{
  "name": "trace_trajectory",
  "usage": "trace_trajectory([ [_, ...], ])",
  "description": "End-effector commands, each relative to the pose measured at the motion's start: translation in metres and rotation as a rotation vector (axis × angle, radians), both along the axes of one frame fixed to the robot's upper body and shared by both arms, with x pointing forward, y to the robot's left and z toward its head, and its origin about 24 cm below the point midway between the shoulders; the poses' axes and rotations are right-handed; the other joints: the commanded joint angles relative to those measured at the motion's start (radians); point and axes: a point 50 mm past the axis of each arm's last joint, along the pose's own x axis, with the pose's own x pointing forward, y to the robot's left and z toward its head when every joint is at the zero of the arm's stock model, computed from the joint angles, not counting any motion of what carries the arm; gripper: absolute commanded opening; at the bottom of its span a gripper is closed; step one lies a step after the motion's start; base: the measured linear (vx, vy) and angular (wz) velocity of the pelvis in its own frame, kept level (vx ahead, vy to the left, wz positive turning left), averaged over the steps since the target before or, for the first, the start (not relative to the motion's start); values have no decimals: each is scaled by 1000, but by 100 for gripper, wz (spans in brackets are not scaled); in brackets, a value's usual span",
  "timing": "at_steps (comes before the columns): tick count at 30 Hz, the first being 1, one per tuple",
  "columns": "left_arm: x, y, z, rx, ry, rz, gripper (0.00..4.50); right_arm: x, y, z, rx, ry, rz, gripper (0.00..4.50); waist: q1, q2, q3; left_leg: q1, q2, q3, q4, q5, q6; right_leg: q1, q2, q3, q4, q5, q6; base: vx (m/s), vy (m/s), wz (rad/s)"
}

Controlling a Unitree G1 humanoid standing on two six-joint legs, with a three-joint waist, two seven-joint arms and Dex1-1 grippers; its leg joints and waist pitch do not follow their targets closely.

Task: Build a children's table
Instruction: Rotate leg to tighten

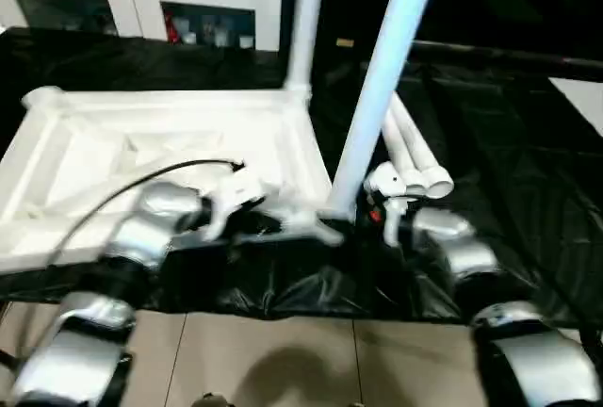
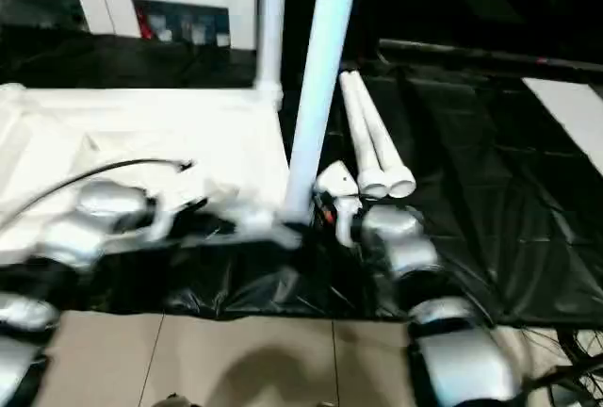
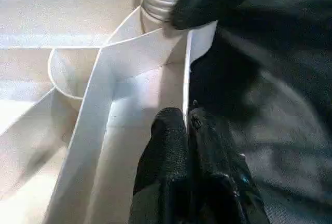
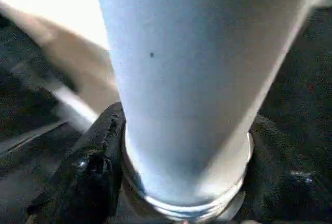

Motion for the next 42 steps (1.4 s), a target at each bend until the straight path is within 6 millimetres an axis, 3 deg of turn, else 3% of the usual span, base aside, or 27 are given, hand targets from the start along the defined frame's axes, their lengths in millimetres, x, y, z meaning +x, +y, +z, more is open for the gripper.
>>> trace_trajectory([
  [1,3,-37,2,-49,-31,4,0,0,38,-1,34,14,-41,275,-6,14,-57,17,14,-14,-69,-282,-18,33,-81,48,-96,-428,-142,0,0,0],
  [2,5,-51,2,-59,-50,32,0,1,51,-2,33,26,-154,275,-10,16,-57,17,14,-13,-70,-283,-26,31,-79,48,-95,-412,-147,0,0,0],
  [3,6,-54,2,-59,-54,36,0,1,55,-2,33,24,-167,275,-15,11,-58,15,12,-14,-71,-284,-30,32,-76,47,-94,-400,-144,0,0,0],
  [6,5,-55,0,-29,-69,9,0,1,68,3,43,-10,-174,275,-18,14,-61,13,10,-14,-69,-293,-19,33,-76,47,-94,-376,-143,0,0,0],
  [8,6,-52,0,-17,-76,12,0,0,70,5,47,-36,-151,330,-20,15,-62,10,11,-12,-69,-282,-5,35,-73,48,-90,-329,-153,0,0,0],
  [14,7,-35,1,14,-98,18,0,1,59,7,24,-71,-142,389,-23,15,-62,5,12,-11,-70,-259,4,41,-74,49,-83,-271,-175,0,0,0],
  [19,4,-17,2,2,-121,-2,0,4,35,11,-4,-113,-76,393,-22,14,-64,3,12,-10,-68,-242,17,45,-73,49,-80,-244,-181,0,0,0],
  [22,4,-12,3,-5,-116,7,0,3,27,12,-22,-128,-38,393,-22,15,-66,3,14,-8,-67,-214,26,47,-72,50,-73,-185,-202,0,0,0],
  [24,3,-8,5,-28,-83,8,44,5,18,14,-35,-142,-33,395,-23,15,-67,1,13,-7,-65,-197,29,50,-72,50,-68,-154,-217,0,0,0],
  [28,3,-3,7,-26,-71,19,71,6,12,15,-41,-144,-33,395,-23,13,-71,-3,13,-7,-63,-171,37,54,-72,50,-62,-104,-229,0,0,0],
  [31,5,5,6,-4,-84,49,95,6,8,16,-42,-145,-23,395,-27,14,-74,-4,12,-5,-58,-132,60,55,-70,50,-53,-29,-249,0,0,0],
  [35,4,14,5,33,-68,45,95,6,7,17,-45,-147,-5,395,-27,14,-72,-4,13,-4,-58,-133,69,51,-70,49,-55,-34,-256,0,0,0],
  [42,1,25,4,71,-27,44,95,5,7,17,-49,-149,21,395,-29,13,-69,-1,15,-5,-59,-169,44,49,-72,51,-61,-110,-238,0,0,0],
])
